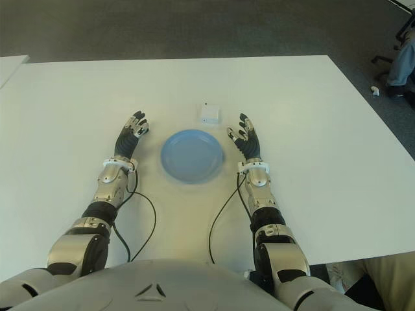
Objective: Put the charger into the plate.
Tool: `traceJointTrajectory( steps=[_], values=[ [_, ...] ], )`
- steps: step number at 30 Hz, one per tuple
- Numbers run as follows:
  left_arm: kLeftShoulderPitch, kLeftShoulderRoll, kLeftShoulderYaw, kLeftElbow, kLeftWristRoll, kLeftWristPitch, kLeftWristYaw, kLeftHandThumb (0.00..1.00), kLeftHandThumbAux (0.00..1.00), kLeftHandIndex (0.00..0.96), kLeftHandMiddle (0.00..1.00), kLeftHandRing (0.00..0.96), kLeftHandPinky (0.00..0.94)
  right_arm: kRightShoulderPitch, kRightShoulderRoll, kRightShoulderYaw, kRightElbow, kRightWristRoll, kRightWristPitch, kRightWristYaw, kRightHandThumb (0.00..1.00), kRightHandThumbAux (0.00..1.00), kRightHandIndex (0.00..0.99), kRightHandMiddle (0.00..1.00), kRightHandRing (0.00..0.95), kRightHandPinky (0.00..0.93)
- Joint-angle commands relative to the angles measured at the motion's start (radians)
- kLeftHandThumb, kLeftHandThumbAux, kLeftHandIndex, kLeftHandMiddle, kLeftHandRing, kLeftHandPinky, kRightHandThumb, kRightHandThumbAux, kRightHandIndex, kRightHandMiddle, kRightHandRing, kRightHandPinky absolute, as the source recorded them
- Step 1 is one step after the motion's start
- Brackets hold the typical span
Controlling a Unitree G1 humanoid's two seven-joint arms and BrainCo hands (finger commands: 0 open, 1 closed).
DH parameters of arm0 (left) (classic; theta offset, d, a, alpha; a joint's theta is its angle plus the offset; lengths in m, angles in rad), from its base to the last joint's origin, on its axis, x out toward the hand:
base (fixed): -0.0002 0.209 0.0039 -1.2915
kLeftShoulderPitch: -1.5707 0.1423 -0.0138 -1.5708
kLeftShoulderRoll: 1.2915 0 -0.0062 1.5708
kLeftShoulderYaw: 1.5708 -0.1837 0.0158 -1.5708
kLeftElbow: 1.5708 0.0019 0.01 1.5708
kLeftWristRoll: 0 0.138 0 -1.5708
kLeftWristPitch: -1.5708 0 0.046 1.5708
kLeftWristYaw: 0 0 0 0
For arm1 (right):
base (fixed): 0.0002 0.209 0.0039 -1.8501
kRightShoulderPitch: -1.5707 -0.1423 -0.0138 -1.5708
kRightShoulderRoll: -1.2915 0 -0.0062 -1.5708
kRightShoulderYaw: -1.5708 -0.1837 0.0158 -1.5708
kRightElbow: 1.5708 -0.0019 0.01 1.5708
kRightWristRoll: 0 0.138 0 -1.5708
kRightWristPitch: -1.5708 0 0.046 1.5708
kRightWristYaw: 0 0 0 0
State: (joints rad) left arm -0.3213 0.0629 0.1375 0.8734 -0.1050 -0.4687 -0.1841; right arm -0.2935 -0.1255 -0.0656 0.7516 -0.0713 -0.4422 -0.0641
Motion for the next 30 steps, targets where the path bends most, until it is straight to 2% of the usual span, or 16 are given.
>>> traceJointTrajectory(
  steps=[1,10,17,22,30],
  values=[
    [0.029,-0.015,-0.011,0.025,0.013,0.024,0.010,0.063,0.564,0.000,0.021,0.000,0.000,0.005,-0.008,-0.016,0.002,0.017,0.032,0.003,0.389,0.659,0.028,0.075,0.075,0.111],
    [0.041,-0.029,-0.012,0.015,0.017,0.009,0.010,0.060,0.571,0.000,0.021,0.000,0.000,-0.002,-0.010,-0.038,-0.024,0.028,0.087,-0.010,0.376,0.672,0.024,0.080,0.086,0.125],
    [0.043,-0.038,-0.010,0.016,0.012,0.006,0.009,0.057,0.578,0.000,0.023,0.000,0.000,-0.078,-0.029,-0.033,-0.058,0.014,0.185,-0.020,0.355,0.663,0.008,0.062,0.072,0.100],
    [0.044,-0.042,-0.010,0.020,0.013,-0.001,0.007,0.056,0.572,0.000,0.020,0.000,0.000,-0.130,-0.073,0.007,-0.098,-0.036,0.246,0.012,0.300,0.628,0.001,0.022,0.033,0.050],
    [0.049,-0.047,-0.013,0.017,0.015,-0.010,0.004,0.054,0.570,0.000,0.019,0.000,0.000,-0.250,-0.164,0.126,0.012,-0.208,0.223,-0.001,0.226,0.579,0.000,0.000,0.001,0.002]
  ],
)
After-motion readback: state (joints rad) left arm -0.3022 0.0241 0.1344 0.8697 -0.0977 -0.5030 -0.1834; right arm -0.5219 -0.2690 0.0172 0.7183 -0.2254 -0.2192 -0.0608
